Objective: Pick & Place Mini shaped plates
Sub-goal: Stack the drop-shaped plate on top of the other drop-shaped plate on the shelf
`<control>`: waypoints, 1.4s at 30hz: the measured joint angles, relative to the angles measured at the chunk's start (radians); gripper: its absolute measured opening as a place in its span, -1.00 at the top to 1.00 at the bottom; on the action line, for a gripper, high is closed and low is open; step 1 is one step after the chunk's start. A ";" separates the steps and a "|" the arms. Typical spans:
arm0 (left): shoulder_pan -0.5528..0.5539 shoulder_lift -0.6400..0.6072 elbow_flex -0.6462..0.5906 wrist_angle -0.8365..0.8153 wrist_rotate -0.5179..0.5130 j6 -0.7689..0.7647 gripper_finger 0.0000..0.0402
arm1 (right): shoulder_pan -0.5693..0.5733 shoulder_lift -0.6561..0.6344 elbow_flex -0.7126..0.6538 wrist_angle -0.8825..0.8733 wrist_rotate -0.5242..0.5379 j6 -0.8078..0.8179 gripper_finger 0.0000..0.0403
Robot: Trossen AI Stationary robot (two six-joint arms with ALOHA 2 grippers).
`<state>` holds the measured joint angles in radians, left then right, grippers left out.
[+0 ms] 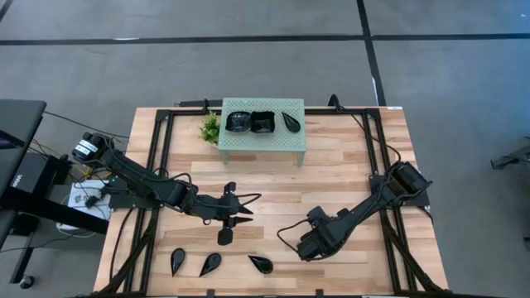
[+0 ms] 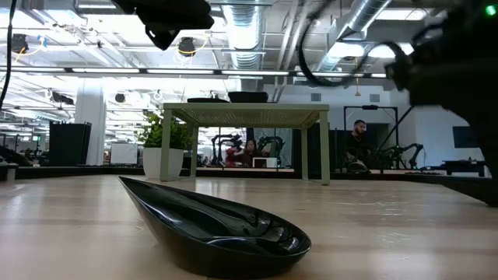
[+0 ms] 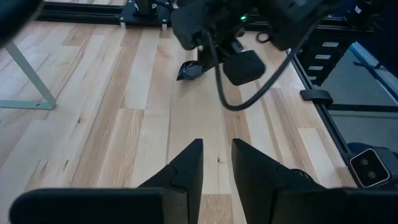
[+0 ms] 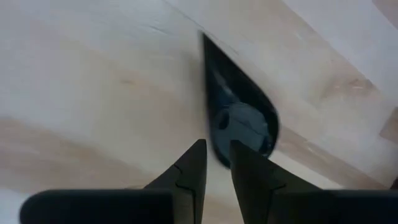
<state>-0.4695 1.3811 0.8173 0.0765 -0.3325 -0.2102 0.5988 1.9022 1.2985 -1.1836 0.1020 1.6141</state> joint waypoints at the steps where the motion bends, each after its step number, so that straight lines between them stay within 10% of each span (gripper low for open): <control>1: 0.000 0.000 0.000 0.000 0.000 0.011 0.57 | 0.000 0.000 -0.018 0.006 -0.004 0.000 0.67; 26: 0.000 0.000 0.000 0.010 0.000 0.026 0.57 | 0.001 -0.007 -0.133 0.167 -0.005 0.002 0.68; 33: 0.000 0.000 0.000 0.015 0.000 0.026 0.57 | -0.013 -0.003 -0.118 0.164 -0.014 -0.096 0.96; 42: 0.000 0.000 0.000 0.018 0.000 0.057 0.57 | -0.016 -0.044 0.053 -0.011 0.173 -0.105 0.98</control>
<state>-0.4694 1.3811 0.8173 0.0949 -0.3328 -0.1535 0.5829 1.8584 1.3516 -1.1941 0.2751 1.5089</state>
